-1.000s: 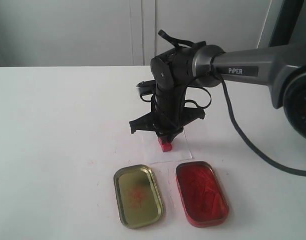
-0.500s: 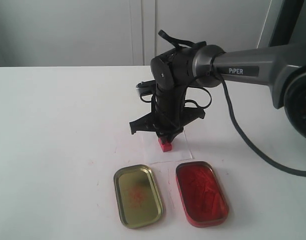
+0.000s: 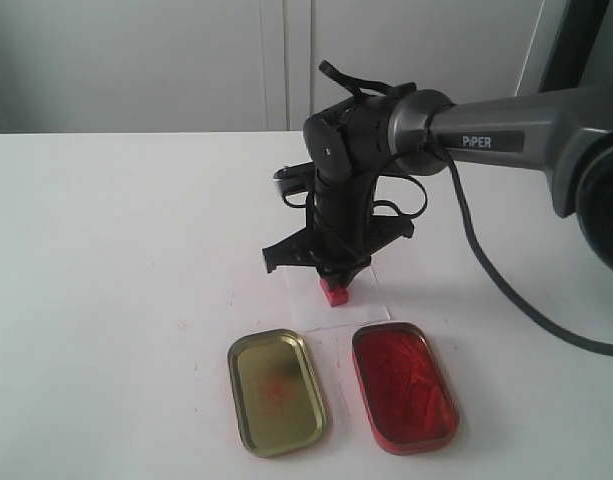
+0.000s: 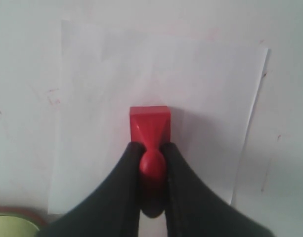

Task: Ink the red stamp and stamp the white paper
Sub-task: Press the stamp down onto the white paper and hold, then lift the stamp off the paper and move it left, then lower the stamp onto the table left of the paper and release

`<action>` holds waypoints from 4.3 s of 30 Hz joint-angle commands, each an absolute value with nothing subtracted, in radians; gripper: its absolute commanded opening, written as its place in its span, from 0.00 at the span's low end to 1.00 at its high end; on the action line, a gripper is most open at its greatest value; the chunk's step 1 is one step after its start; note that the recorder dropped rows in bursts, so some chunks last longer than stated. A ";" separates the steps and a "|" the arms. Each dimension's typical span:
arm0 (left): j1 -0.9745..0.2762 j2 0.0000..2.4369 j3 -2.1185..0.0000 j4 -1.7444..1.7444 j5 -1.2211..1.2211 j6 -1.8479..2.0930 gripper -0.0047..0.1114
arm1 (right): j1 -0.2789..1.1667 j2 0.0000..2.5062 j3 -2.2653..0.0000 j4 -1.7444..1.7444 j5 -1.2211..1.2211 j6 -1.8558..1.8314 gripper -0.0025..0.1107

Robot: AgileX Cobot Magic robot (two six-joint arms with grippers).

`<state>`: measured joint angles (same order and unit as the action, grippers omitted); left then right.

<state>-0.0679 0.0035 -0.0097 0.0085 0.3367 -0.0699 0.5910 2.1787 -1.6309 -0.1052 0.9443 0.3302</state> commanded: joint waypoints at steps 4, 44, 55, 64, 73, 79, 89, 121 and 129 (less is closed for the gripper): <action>-0.067 0.000 0.000 0.008 0.351 -0.071 0.04 | 0.586 2.162 -1.604 -0.109 0.953 0.333 0.02; -0.067 0.000 0.000 0.008 0.351 -0.071 0.04 | 0.586 2.032 -1.604 -0.073 1.014 0.304 0.02; -0.067 0.000 0.000 0.008 0.351 -0.071 0.04 | 0.520 2.030 -1.604 0.269 1.011 0.088 0.02; -0.067 0.000 0.000 0.008 0.351 -0.071 0.04 | 0.401 1.960 -1.492 0.493 0.965 -0.079 0.02; -0.067 0.000 0.000 0.008 0.351 -0.071 0.04 | 0.326 1.951 -1.354 0.721 0.842 -0.224 0.02; -0.067 0.000 0.000 0.008 0.351 -0.071 0.04 | 0.330 1.951 -1.336 0.826 0.786 -0.269 0.02; -0.067 0.000 0.000 0.008 0.351 -0.071 0.04 | 0.383 1.989 -1.336 0.903 0.756 -0.289 0.02; -0.067 0.000 0.000 0.008 0.351 -0.071 0.04 | 0.547 2.141 -1.336 1.082 0.547 -0.337 0.02; -0.067 0.000 0.000 0.008 0.351 -0.071 0.04 | 0.547 2.141 -1.336 1.082 0.540 -0.337 0.12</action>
